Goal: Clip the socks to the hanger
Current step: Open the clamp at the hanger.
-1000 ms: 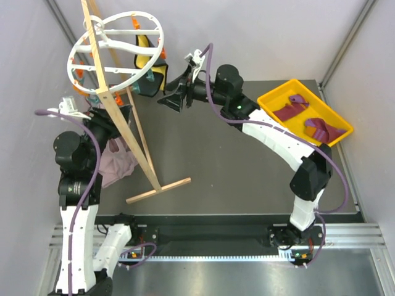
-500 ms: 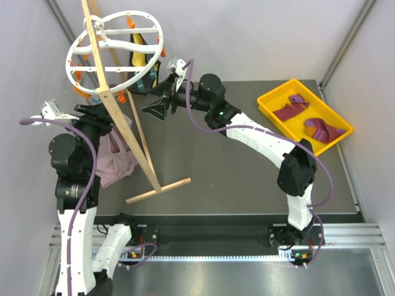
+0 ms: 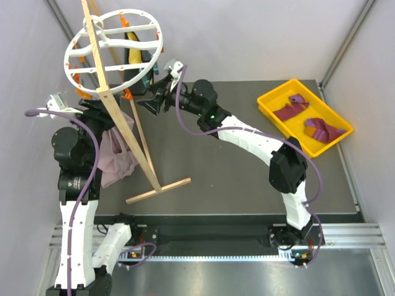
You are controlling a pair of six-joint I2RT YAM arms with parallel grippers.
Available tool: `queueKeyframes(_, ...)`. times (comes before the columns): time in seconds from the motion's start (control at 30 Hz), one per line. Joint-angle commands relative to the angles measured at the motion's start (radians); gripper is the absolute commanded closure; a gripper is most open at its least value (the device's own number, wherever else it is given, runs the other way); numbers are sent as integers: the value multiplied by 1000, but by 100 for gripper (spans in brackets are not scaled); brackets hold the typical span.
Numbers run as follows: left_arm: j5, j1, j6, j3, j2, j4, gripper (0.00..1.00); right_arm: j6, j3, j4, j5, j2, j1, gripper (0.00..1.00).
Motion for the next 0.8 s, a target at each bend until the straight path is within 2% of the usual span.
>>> queueKeyframes(0.0, 137, -2, -11, -6, 20, 127, 45, -26, 83, 79, 49, 2, 9, 33)
queueKeyframes(0.07, 225, -2, -4, 26, 60, 113, 45, -43, 83, 64, 60, 2, 9, 34)
queueKeyframes(0.27, 294, -2, -23, 63, 130, 87, 46, -47, 97, 60, 85, 9, 9, 40)
queueKeyframes(0.33, 306, -2, -46, 51, 136, 116, 46, -43, 112, 61, 92, 17, 9, 47)
queueKeyframes(0.37, 312, -2, -62, 47, 143, 125, 46, -35, 117, 59, 98, 22, 9, 56)
queueKeyframes(0.4, 317, -2, -68, 45, 147, 139, 46, -29, 127, 54, 109, 25, 9, 60)
queueKeyframes(0.63, 325, -2, -100, 57, 175, 176, 46, -11, 149, 61, 114, 42, 11, 58)
queueKeyframes(0.73, 349, -2, -132, 57, 193, 197, 46, -8, 152, 51, 115, 42, 11, 65)
queueKeyframes(0.77, 355, -2, -152, 57, 199, 200, 46, -6, 150, 48, 112, 40, 11, 70)
